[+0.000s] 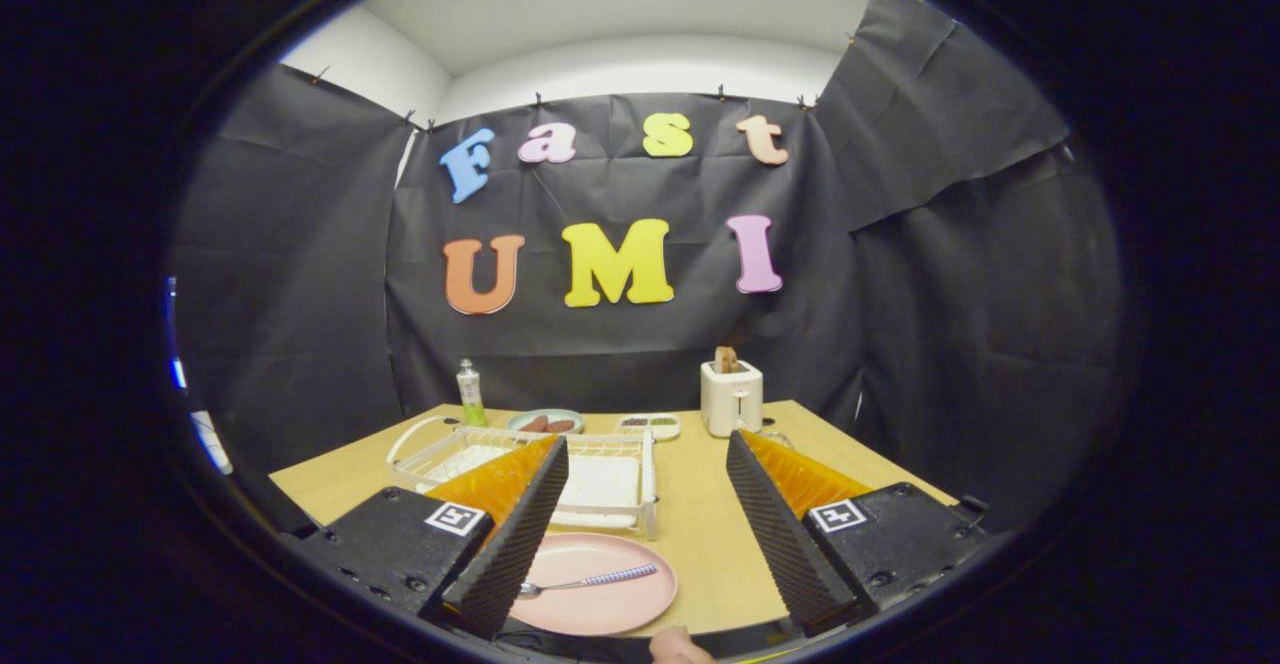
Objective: Take the plate from the dish rack, then take the spoon from the basket and place it into the plate.
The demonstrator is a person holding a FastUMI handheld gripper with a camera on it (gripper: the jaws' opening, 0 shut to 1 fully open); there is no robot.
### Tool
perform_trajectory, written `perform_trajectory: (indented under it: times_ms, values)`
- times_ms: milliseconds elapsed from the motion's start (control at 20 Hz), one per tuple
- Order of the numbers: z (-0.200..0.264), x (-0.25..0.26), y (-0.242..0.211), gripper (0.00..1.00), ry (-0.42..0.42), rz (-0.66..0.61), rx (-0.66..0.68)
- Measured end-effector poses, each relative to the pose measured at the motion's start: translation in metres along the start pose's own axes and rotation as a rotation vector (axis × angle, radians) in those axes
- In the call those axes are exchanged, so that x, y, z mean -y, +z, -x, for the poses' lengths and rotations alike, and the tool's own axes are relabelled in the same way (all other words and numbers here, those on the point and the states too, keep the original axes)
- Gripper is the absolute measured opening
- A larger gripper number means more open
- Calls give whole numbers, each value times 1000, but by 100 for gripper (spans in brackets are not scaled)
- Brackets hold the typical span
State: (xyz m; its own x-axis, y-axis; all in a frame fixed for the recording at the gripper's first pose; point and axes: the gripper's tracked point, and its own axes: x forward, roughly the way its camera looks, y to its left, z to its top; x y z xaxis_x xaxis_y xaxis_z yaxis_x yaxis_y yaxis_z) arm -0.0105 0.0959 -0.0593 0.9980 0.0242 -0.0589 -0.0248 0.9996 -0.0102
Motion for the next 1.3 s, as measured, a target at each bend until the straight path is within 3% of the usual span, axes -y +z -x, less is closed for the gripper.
perform_trajectory:
  times_ms: [400, 650, 800, 1300]
  values:
    - [34, 25, 28, 100, -17, -16, 31]
    - [34, 31, 28, 100, 17, 4, 4]
    - [33, 48, 32, 100, -16, 5, 3]
    - [32, 45, 30, 100, 0, -13, -2]
